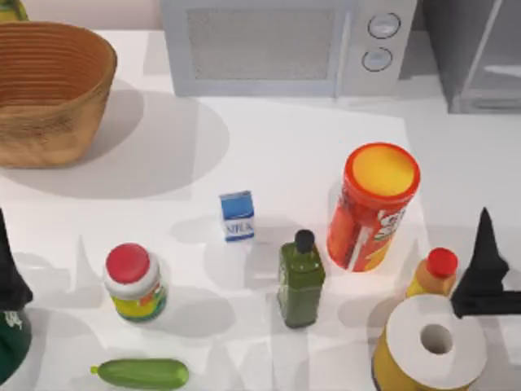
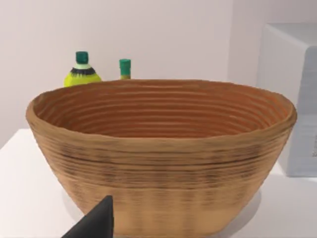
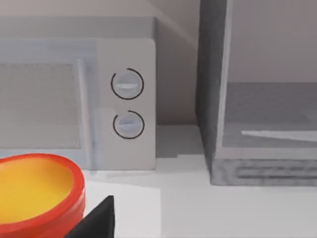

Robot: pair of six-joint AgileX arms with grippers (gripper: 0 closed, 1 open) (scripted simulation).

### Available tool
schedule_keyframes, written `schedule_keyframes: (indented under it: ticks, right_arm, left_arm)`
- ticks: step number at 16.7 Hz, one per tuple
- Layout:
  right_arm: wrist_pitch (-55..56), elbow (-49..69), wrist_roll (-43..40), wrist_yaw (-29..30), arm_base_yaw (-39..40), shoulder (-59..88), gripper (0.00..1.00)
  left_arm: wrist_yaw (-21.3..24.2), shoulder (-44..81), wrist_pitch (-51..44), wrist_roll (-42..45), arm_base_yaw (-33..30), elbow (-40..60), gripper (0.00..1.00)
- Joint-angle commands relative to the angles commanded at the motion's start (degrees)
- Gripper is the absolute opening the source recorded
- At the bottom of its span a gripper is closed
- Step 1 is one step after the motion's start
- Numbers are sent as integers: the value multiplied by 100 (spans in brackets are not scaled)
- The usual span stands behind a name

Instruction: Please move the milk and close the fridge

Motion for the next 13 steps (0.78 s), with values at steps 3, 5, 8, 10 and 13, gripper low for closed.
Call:
schedule_keyframes:
  ticks: [3, 5, 8, 10, 13]
  right_arm:
    - [-16, -21, -1, -13, -20, -16, 100]
    - [-31, 30, 22, -11, -1, 15, 100]
    - [-183, 523, 213, 8, 110, 310, 100]
    - [-367, 1123, 411, 10, 172, 688, 100]
    - [-738, 2342, 753, -55, 186, 1439, 100]
  left_arm:
    - [0, 0, 0, 0, 0, 0, 100]
    - [0, 0, 0, 0, 0, 0, 100]
    - [0, 0, 0, 0, 0, 0, 100]
    - [0, 0, 0, 0, 0, 0, 100]
    - [0, 0, 0, 0, 0, 0, 100]
